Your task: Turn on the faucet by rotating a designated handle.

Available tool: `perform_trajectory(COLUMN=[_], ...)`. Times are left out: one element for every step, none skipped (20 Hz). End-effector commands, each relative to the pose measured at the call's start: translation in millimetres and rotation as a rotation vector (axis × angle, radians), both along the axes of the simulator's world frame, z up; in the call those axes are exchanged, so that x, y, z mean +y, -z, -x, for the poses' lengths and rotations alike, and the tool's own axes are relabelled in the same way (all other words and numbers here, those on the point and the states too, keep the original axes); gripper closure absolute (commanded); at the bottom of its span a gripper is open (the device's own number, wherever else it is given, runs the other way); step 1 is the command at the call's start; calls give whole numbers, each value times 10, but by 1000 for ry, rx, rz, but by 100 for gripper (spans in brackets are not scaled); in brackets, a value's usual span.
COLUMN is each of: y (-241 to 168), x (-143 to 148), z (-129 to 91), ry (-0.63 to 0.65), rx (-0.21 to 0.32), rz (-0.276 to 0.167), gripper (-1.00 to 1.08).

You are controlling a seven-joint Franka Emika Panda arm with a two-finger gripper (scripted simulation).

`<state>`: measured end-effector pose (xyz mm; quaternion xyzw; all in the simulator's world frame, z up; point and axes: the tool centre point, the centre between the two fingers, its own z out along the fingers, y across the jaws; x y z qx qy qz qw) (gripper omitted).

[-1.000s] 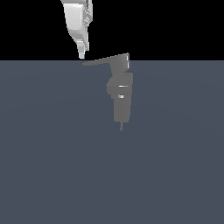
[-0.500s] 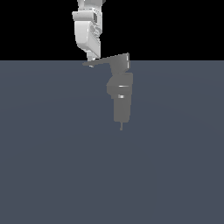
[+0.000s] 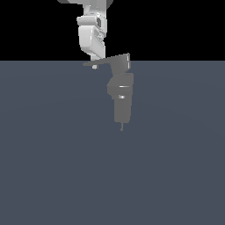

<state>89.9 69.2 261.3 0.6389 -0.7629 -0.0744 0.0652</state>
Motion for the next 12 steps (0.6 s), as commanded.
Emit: perform_trajectory(y=[-10, -10, -10, -10, -9, -14, -18, -23, -28, -33, -38, -43], x=[9, 9, 9, 9, 12, 17, 22, 27, 32, 37, 42, 47], z=[6, 5, 5, 5, 5, 28, 51, 75, 99, 123, 147, 172], ry=[-4, -4, -4, -4, -4, -4, -4, -4, -4, -4, -4, -4], rx=[-1, -1, -1, -1, -1, -1, -1, -1, -1, -1, -1, -1], rz=[-1, -1, -1, -1, -1, -1, -1, -1, -1, -1, -1, -1], gripper=[108, 108, 108, 108, 108, 108, 108, 108, 108, 108, 108, 108])
